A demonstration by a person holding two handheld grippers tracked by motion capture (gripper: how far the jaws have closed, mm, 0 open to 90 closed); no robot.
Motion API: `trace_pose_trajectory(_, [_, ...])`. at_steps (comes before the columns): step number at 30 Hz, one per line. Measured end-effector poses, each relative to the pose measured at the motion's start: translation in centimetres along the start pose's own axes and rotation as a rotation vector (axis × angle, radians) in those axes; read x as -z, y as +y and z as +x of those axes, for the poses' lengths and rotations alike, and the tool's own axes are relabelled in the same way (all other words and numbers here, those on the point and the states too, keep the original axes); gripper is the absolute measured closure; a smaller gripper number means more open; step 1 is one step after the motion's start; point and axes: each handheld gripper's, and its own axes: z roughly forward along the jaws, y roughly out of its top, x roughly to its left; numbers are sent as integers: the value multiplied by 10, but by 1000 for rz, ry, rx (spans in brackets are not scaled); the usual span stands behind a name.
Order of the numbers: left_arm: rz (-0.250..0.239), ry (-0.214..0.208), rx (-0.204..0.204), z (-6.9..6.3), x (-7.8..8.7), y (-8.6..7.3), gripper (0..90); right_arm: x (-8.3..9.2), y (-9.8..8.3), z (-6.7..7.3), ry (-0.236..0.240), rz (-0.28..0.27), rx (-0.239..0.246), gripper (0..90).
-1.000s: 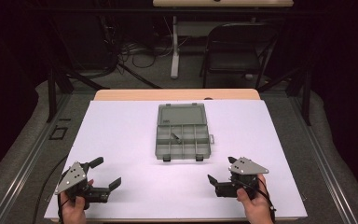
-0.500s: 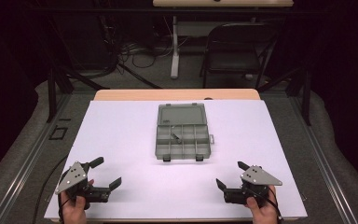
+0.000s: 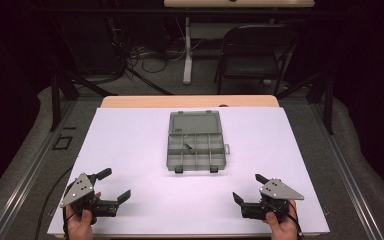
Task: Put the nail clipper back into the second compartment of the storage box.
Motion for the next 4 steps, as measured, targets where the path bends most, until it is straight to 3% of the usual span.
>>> trace_pose_trajectory(4, [1, 1, 3, 0, 0, 0, 10, 0, -1, 0, -7, 4, 10, 65])
